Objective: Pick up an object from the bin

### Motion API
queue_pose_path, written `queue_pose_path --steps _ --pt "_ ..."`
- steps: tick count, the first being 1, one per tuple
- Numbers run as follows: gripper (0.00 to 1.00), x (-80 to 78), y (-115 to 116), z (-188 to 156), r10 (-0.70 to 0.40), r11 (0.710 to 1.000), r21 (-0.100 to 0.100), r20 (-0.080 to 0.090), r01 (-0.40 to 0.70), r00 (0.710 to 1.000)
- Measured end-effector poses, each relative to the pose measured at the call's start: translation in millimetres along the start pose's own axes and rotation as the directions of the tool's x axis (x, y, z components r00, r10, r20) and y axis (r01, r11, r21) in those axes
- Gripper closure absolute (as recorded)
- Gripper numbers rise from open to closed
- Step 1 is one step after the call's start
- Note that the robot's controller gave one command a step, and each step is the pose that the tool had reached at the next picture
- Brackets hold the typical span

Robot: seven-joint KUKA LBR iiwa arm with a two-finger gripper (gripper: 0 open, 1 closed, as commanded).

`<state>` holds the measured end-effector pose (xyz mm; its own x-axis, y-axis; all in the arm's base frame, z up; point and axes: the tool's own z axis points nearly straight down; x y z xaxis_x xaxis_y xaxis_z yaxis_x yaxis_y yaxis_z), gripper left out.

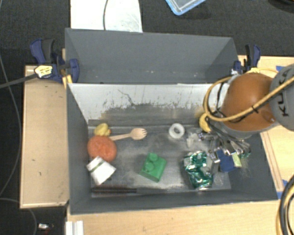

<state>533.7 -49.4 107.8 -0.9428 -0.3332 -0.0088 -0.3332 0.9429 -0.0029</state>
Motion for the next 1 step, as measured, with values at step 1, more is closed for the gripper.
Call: queue_pose_path --steps 1 --pt "0.00 10.4 -4.1 27.9 -0.169 0.986 0.004 0.004 0.169 0.986"
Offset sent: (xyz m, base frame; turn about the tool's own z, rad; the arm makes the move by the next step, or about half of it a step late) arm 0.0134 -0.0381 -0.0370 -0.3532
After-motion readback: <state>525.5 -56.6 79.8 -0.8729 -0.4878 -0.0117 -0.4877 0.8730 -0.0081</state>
